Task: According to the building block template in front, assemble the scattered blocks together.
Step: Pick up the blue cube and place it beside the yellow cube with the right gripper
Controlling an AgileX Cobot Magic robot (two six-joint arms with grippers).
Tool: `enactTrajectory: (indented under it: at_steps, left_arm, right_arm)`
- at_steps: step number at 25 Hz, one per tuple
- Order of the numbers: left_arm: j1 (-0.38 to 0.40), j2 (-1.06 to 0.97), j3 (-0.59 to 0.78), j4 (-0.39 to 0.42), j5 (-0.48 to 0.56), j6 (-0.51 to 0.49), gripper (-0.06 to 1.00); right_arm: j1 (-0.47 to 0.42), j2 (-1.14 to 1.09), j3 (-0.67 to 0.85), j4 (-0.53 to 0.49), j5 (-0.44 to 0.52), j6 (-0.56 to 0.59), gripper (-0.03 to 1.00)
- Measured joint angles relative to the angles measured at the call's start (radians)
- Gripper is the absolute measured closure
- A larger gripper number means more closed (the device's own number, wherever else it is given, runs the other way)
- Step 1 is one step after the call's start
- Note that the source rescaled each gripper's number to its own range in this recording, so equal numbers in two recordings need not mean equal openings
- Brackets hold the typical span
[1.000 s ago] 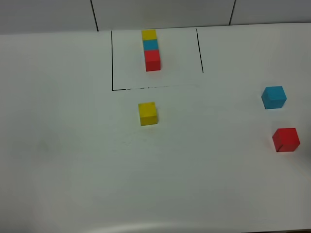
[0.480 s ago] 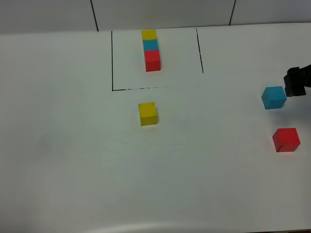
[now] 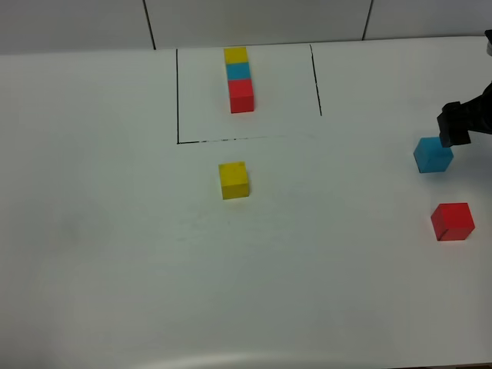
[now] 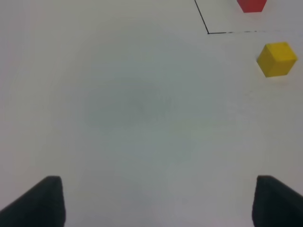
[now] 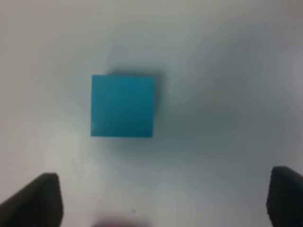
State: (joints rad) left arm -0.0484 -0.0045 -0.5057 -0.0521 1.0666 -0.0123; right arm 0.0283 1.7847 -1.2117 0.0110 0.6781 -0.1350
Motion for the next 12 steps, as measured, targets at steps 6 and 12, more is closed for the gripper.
enactTrajectory:
  at_steps: [6, 12]
  left_arm:
    - [0.000, 0.000, 0.000, 0.000, 0.000, 0.000, 0.10]
    - [0.000, 0.000, 0.000, 0.000, 0.000, 0.000, 0.10]
  right_arm:
    - [0.000, 0.058, -0.005, 0.007, -0.013, 0.000, 0.22]
    - [0.007, 0.122, -0.056, 0.030, 0.001, 0.000, 0.12]
